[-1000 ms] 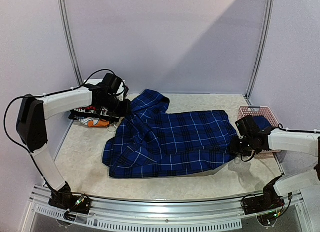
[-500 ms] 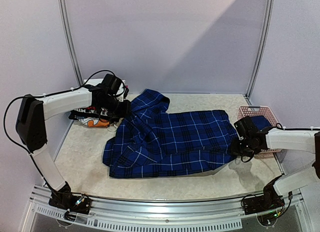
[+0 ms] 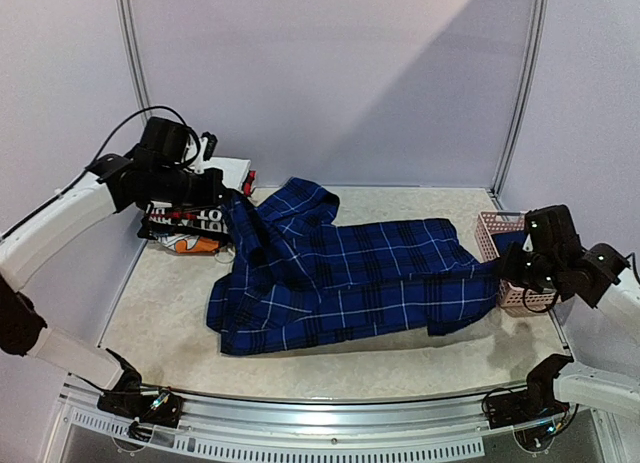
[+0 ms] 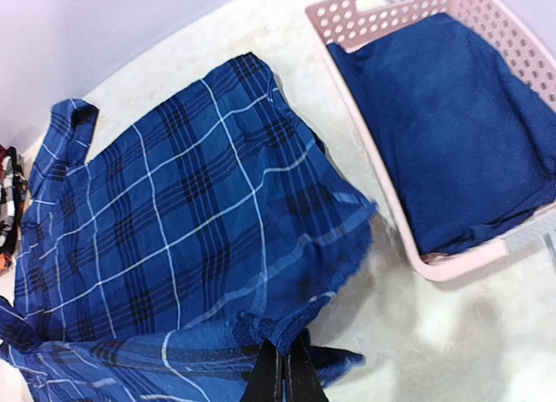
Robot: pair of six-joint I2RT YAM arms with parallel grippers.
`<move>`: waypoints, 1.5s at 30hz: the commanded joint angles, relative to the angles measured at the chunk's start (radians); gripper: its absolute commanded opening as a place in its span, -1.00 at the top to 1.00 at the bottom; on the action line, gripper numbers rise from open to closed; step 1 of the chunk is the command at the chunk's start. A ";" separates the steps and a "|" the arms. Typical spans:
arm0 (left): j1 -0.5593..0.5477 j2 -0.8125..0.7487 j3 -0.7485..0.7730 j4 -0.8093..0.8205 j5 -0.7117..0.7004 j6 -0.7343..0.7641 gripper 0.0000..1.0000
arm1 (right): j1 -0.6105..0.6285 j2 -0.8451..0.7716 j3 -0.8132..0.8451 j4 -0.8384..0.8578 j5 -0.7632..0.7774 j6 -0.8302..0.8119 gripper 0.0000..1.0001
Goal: Fold and stack the mixed laundry pile
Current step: Fold the flattened shirt at the center of the board.
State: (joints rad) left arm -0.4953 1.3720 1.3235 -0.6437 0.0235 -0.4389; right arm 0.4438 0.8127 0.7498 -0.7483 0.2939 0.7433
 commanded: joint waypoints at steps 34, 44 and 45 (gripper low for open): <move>-0.146 0.146 0.235 -0.231 -0.121 0.022 1.00 | -0.005 0.474 0.184 0.019 0.172 -0.034 1.00; -0.130 0.418 0.377 -0.276 -0.169 0.030 1.00 | -0.026 0.848 0.375 0.016 0.233 -0.074 1.00; -0.126 0.435 0.382 -0.278 -0.173 0.027 1.00 | -0.028 0.868 0.388 0.015 0.232 -0.081 0.99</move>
State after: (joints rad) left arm -0.6342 1.7489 1.6630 -0.8722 -0.1089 -0.4171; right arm 0.4351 1.6066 1.0771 -0.7368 0.4927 0.6937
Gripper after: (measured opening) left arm 0.013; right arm 0.013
